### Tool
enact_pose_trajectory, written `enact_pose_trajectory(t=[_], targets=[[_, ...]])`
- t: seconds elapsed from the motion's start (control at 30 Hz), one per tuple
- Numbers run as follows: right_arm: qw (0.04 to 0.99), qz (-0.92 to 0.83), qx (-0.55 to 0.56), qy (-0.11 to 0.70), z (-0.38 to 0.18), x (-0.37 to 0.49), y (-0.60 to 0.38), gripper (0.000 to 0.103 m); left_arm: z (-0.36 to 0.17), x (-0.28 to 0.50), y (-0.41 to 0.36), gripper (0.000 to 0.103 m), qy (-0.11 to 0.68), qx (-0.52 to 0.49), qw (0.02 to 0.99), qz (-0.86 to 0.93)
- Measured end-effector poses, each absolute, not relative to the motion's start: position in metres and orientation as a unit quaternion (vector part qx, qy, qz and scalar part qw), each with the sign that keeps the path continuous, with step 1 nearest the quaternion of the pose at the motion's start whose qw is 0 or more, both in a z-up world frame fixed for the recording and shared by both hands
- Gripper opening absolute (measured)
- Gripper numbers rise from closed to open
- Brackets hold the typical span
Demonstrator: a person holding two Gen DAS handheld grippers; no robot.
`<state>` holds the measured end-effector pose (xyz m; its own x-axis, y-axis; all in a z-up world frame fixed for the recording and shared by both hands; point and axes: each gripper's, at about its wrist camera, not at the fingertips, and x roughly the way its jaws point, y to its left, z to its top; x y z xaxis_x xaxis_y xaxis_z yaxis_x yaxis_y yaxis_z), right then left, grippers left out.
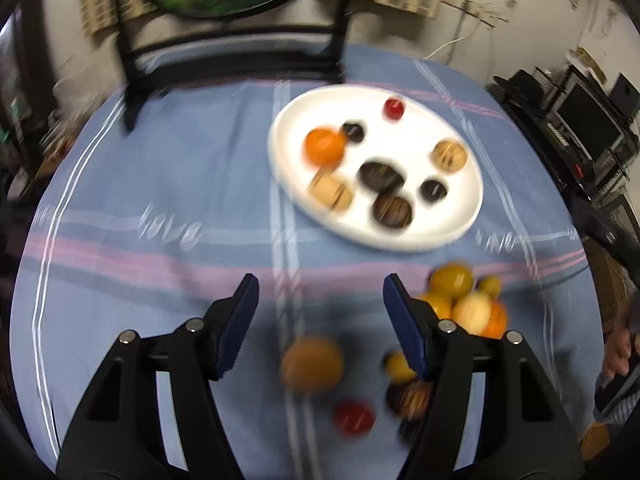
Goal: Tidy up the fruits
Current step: 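Open both grippers to drop the brown fruit and tomato onto the plate, then move the left gripper to the cluster and grasp a red cherry tomato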
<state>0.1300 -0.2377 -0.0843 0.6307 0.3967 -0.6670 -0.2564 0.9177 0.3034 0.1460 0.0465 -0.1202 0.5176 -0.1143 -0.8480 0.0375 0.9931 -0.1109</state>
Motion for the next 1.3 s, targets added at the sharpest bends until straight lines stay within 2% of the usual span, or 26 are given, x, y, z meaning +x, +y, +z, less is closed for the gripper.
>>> enact_pose_trajectory(t=[0.13, 0.23, 0.33, 0.5, 0.7, 0.77, 1.07, 1.17, 1.27, 1.3], targets=[[0.881, 0.183, 0.127, 0.418, -0.102, 0.075, -0.244, 0.062, -0.138, 0.098, 0.067, 0.066, 0.516, -0.047, 0.855, -0.018], [0.868, 0.194, 0.108, 0.444, -0.108, 0.054, -0.236, 0.062, -0.151, 0.067, 0.073, 0.066, 0.533, -0.044, 0.845, -0.007], [0.879, 0.196, 0.100, 0.423, -0.094, 0.046, -0.232, 0.062, -0.156, 0.052, 0.068, 0.068, 0.540, -0.039, 0.841, -0.012], [0.885, 0.201, 0.073, 0.414, -0.084, 0.033, -0.222, 0.063, -0.145, 0.045, 0.055, 0.077, 0.518, -0.011, 0.855, -0.028], [0.890, 0.182, 0.069, 0.413, -0.080, 0.027, -0.226, 0.066, -0.147, 0.046, 0.048, 0.077, 0.521, -0.011, 0.852, -0.046], [0.891, 0.174, 0.068, 0.415, -0.081, 0.026, -0.227, 0.071, -0.150, 0.048, 0.046, 0.077, 0.524, -0.010, 0.850, -0.048], [0.894, 0.158, 0.058, 0.415, -0.079, 0.022, -0.235, 0.072, -0.159, 0.059, 0.037, 0.077, 0.521, -0.010, 0.851, -0.064], [0.894, 0.144, 0.060, 0.420, -0.081, 0.021, -0.240, 0.073, -0.162, 0.064, 0.032, 0.074, 0.519, -0.010, 0.852, -0.074], [0.894, 0.137, 0.061, 0.423, -0.081, 0.019, -0.243, 0.073, -0.167, 0.070, 0.026, 0.060, 0.523, -0.013, 0.847, -0.089], [0.893, 0.135, 0.060, 0.424, -0.081, 0.019, -0.244, 0.073, -0.169, 0.072, 0.025, 0.053, 0.525, -0.015, 0.846, -0.094]])
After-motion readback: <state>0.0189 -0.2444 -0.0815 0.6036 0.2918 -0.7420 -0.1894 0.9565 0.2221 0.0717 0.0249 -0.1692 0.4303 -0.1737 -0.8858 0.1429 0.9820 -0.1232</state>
